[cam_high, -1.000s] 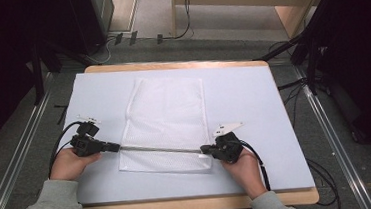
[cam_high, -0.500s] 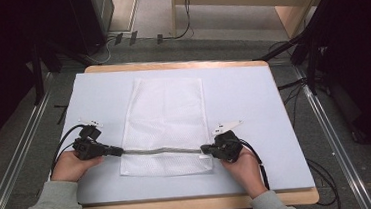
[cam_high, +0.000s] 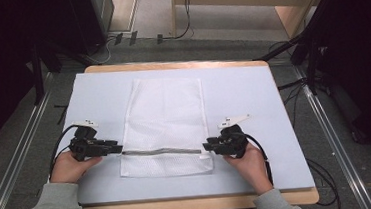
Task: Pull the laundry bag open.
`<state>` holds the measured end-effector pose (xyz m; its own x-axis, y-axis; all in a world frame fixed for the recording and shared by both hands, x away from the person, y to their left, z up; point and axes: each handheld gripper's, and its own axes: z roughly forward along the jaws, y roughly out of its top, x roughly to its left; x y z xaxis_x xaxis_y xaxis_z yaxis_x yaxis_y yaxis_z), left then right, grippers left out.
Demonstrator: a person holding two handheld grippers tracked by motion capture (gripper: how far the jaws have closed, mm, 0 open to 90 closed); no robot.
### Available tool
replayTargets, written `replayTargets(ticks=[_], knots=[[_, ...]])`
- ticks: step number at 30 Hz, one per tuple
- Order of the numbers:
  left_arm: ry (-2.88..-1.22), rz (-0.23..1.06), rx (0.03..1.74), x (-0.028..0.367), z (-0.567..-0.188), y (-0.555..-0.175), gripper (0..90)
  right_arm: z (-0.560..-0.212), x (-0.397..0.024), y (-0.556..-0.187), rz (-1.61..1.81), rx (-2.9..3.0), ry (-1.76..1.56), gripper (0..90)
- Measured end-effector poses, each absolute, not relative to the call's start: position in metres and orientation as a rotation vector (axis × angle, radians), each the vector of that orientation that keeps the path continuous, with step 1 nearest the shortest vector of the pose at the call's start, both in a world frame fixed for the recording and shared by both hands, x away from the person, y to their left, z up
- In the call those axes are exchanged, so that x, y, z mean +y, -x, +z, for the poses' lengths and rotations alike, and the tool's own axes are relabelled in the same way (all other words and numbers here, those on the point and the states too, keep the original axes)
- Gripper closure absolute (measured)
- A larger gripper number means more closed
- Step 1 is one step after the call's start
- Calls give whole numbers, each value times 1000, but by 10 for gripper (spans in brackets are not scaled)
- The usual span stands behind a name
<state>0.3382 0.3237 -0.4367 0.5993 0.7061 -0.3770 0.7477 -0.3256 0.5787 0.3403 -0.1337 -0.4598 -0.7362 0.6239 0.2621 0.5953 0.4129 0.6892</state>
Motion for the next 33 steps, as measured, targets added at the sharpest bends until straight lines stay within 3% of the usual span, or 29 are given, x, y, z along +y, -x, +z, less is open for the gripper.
replayTargets(ticks=[5,12,33], knots=[[-2036,2,1155,329,-434,-339,456,-458,-143,-342,1253,2567,-1125,532],[-2034,53,1182,334,-434,-340,404,-458,-160,-347,1263,2507,-1168,419],[-2026,115,1267,346,-436,-344,374,-463,-192,-356,1220,2438,-1278,372]])
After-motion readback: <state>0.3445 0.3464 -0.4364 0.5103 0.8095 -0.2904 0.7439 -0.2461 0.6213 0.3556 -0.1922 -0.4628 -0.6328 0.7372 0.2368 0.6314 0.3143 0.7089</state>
